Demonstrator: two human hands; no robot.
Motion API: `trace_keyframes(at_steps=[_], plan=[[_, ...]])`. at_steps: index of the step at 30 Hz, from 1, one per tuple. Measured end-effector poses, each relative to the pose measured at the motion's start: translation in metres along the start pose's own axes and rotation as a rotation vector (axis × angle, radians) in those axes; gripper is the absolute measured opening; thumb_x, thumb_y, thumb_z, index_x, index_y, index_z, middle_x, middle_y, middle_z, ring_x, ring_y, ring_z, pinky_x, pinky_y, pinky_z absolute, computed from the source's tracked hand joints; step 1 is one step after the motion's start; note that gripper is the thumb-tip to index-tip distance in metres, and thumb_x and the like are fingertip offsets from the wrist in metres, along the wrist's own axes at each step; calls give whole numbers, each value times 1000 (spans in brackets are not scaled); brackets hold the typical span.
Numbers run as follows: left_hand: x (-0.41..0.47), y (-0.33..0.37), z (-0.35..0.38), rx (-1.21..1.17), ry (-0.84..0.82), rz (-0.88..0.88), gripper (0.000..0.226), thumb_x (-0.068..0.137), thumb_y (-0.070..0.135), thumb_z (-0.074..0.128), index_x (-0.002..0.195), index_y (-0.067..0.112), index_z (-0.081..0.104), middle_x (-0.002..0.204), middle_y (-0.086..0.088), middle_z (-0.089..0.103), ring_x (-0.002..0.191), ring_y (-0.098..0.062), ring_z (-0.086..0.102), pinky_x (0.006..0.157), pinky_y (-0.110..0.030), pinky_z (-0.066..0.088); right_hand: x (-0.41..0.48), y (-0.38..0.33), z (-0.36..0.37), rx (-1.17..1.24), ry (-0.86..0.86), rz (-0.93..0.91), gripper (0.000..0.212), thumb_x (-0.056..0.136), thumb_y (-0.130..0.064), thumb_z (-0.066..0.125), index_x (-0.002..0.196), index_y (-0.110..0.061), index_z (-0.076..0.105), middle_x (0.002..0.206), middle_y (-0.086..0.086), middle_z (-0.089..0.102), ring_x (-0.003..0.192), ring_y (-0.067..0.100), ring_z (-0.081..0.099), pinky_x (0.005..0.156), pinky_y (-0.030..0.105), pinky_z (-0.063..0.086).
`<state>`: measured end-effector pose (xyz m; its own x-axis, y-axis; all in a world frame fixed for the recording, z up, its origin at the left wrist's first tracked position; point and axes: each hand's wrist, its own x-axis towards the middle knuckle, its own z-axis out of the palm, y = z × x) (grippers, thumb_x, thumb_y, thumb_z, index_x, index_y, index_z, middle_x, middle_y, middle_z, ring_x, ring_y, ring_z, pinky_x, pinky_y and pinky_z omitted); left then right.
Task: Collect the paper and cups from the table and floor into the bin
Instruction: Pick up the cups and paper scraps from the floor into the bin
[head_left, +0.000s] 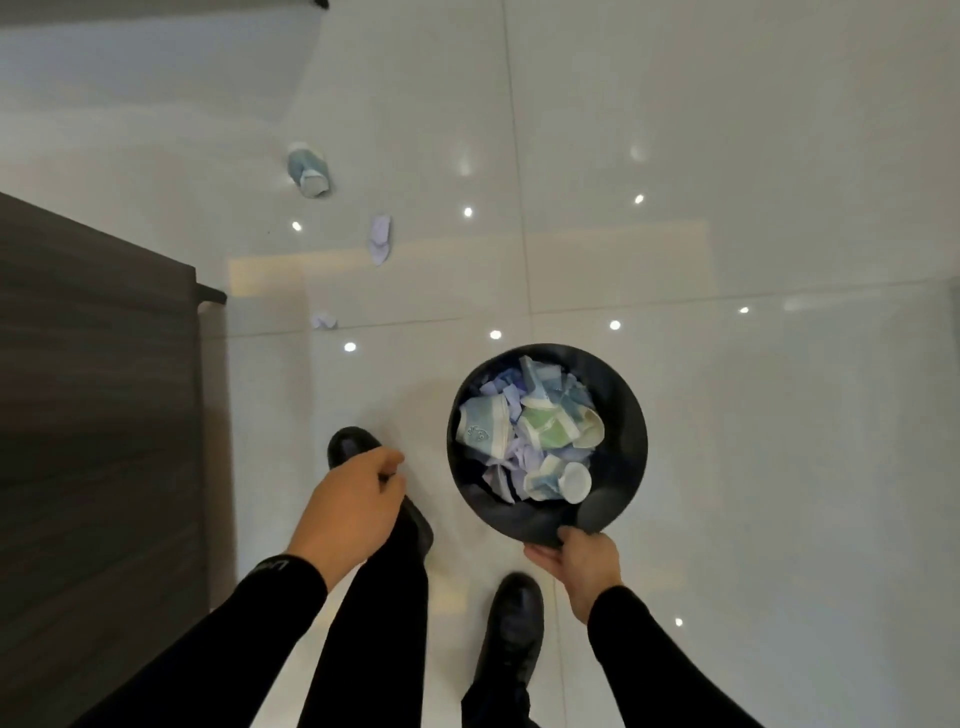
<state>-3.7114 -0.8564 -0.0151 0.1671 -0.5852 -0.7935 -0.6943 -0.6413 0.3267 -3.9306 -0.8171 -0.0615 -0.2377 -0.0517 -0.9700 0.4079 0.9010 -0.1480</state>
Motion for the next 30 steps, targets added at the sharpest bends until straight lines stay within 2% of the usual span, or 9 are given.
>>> trace_keyframes(at_steps=[5, 10, 14, 18, 20, 23, 25, 27, 30], plan=[[26, 33, -60, -113, 53, 29, 33, 92, 21, 46, 124, 19, 54, 125, -1, 60, 107, -18, 58, 95, -28, 43, -35, -75, 43, -57, -11, -100, 21, 88, 10, 33, 80, 10, 53, 73, 24, 64, 53, 30, 68, 41, 25, 56], [46, 72, -151, -179, 123, 97, 31, 91, 22, 47, 121, 20, 56, 122, 1, 61, 101, -17, 58, 90, -27, 43, -83, -170, 104, -27, -90, -193, 21, 92, 7, 30, 104, 11, 47, 82, 28, 62, 67, 34, 63, 48, 34, 58], [70, 88, -214, -150, 171, 95, 31, 91, 21, 46, 120, 18, 57, 123, -2, 62, 106, -21, 58, 85, -25, 40, -104, -240, 153, -29, -119, -303, 24, 93, 4, 30, 111, 11, 44, 89, 30, 60, 53, 30, 68, 53, 35, 57], [95, 98, -247, -161, 194, 45, 32, 91, 22, 46, 121, 16, 57, 124, -4, 62, 109, -22, 58, 91, -28, 42, -98, -306, 200, -60, -161, -341, 36, 94, 2, 29, 127, 16, 37, 103, 32, 55, 42, 23, 67, 43, 28, 58], [111, 105, -256, -183, 204, 13, 32, 91, 21, 46, 120, 16, 58, 123, -5, 62, 109, -23, 58, 92, -29, 42, -88, -333, 225, -100, -197, -333, 39, 94, 2, 28, 130, 15, 36, 99, 29, 59, 41, 22, 67, 43, 27, 57], [139, 115, -263, -204, 219, -48, 31, 90, 20, 47, 118, 16, 59, 122, -6, 63, 108, -23, 58, 92, -29, 42, -67, -365, 256, -161, -225, -299, 38, 94, 2, 30, 130, 15, 37, 70, 21, 70, 39, 20, 66, 40, 24, 55], [157, 119, -264, -225, 223, -101, 31, 90, 20, 46, 118, 16, 59, 123, -6, 63, 109, -24, 58, 94, -29, 42, -48, -383, 274, -209, -227, -283, 35, 95, 3, 30, 127, 14, 38, 84, 25, 67, 38, 21, 66, 39, 25, 55], [171, 124, -262, -238, 207, -152, 31, 90, 19, 46, 118, 14, 59, 123, -8, 63, 109, -24, 57, 95, -30, 42, -32, -399, 286, -270, -217, -267, 27, 95, 3, 31, 117, 11, 43, 100, 29, 57, 42, 25, 66, 48, 28, 59], [186, 129, -259, -222, 187, -193, 31, 91, 20, 46, 118, 15, 59, 122, -7, 64, 109, -23, 58, 92, -27, 40, -16, -417, 296, -362, -197, -215, 20, 95, 2, 33, 84, 9, 48, 100, 28, 56, 65, 32, 63, 83, 39, 53]])
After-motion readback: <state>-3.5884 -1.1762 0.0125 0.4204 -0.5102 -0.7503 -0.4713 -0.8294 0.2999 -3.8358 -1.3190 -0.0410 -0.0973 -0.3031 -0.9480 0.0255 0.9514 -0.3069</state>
